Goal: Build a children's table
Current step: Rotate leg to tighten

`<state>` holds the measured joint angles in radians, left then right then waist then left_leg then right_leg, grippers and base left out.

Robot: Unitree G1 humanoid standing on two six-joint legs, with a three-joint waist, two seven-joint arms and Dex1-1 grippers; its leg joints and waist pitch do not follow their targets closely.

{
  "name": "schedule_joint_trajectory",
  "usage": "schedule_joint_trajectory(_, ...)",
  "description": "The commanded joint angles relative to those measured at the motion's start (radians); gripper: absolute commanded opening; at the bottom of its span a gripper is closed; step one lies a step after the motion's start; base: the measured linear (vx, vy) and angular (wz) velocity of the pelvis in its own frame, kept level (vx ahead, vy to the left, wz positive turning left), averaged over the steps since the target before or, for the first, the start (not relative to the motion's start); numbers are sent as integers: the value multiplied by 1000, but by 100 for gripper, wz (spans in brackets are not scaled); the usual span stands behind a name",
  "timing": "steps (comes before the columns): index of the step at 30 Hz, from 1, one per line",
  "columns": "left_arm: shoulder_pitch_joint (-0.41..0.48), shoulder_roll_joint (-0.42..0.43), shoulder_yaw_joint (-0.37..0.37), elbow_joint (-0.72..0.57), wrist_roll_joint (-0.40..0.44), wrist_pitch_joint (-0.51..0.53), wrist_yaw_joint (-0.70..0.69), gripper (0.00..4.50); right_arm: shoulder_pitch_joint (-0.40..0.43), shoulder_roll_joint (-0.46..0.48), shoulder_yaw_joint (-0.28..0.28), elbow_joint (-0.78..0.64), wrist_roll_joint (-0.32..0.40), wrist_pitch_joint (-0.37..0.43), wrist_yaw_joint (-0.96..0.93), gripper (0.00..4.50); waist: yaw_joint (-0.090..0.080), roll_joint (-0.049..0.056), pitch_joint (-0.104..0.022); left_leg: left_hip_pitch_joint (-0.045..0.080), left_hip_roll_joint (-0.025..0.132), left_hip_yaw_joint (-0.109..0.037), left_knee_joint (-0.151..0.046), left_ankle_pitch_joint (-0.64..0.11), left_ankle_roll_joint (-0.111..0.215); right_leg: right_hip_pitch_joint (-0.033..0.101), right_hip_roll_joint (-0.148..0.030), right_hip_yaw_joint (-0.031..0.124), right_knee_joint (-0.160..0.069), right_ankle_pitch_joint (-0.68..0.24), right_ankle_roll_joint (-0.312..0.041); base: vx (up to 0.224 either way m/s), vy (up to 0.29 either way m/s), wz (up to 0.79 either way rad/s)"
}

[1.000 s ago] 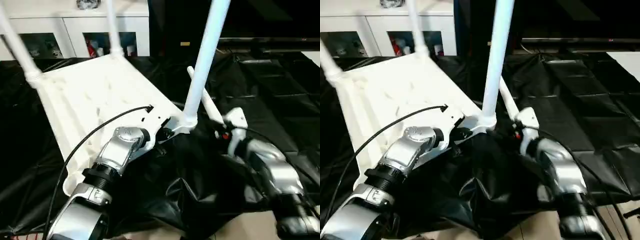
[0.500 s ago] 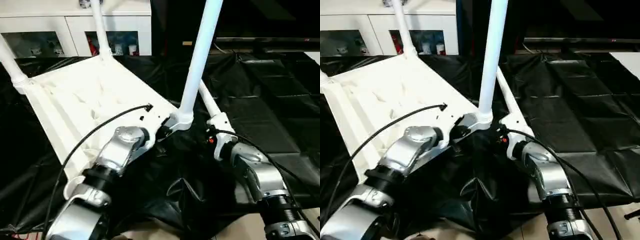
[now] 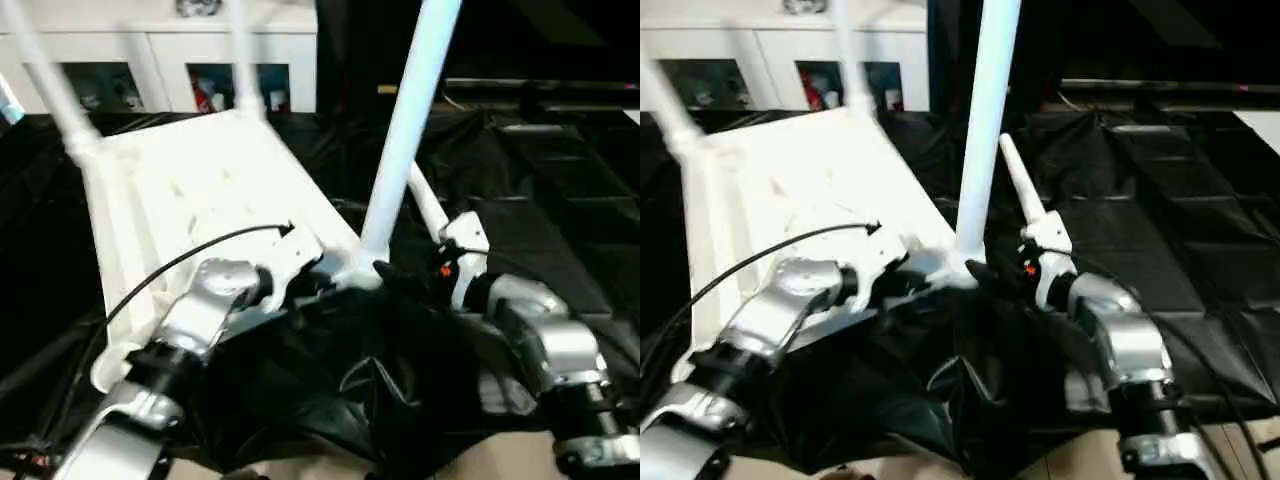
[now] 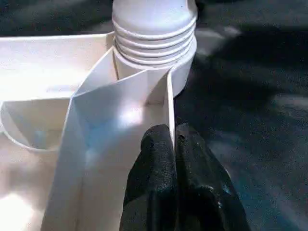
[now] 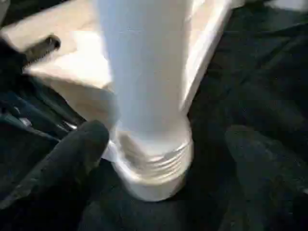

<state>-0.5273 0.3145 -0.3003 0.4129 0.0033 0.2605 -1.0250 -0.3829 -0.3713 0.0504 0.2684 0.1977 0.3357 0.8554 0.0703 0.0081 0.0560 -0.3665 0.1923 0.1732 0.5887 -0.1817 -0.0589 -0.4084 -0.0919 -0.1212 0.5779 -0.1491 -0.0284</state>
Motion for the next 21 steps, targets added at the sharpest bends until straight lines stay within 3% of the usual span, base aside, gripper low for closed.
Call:
schedule_joint_trajectory(1, -11, -2, -41, -29, -13, -40, -72, 0, -2, -13, 37, -17, -26, -30, 28, 448, -3, -11, -73, 12, 40, -5, -63, -178, 66, 58, -61, 59, -64, -274, -172, 0, 0, 0)
schedule_joint_trajectory(6, -17, 6, -45, -14, -13, -59, -92, 0, -6, -16, 59, -14, -32, -40, 55, 448, 6, -9, -71, 13, 42, -6, -64, -193, 53, 58, -65, 61, -68, -319, -156, 0, 0, 0)
schedule_joint_trajectory(10, -20, 15, -50, -21, -25, -57, -130, 0, -43, -8, 98, 35, -60, -75, 63, 448, 11, -10, -72, 13, 41, -6, -64, -187, 46, 58, -65, 62, -64, -297, -161, 0, 0, 0)
schedule_joint_trajectory(15, -27, 13, -51, -7, -18, -69, -125, 0, -68, 2, 109, 80, -62, -90, 73, 448, 12, -11, -75, 11, 41, -6, -63, -168, 52, 61, -65, 62, -58, -268, -170, 0, 0, 0)
schedule_joint_trajectory(21, -30, 13, -46, 2, -15, -73, -123, 0, -78, 9, 118, 108, -69, -111, 79, 395, 12, -12, -74, 10, 40, -5, -62, -178, 52, 62, -65, 61, -62, -297, -162, 0, 0, 0)
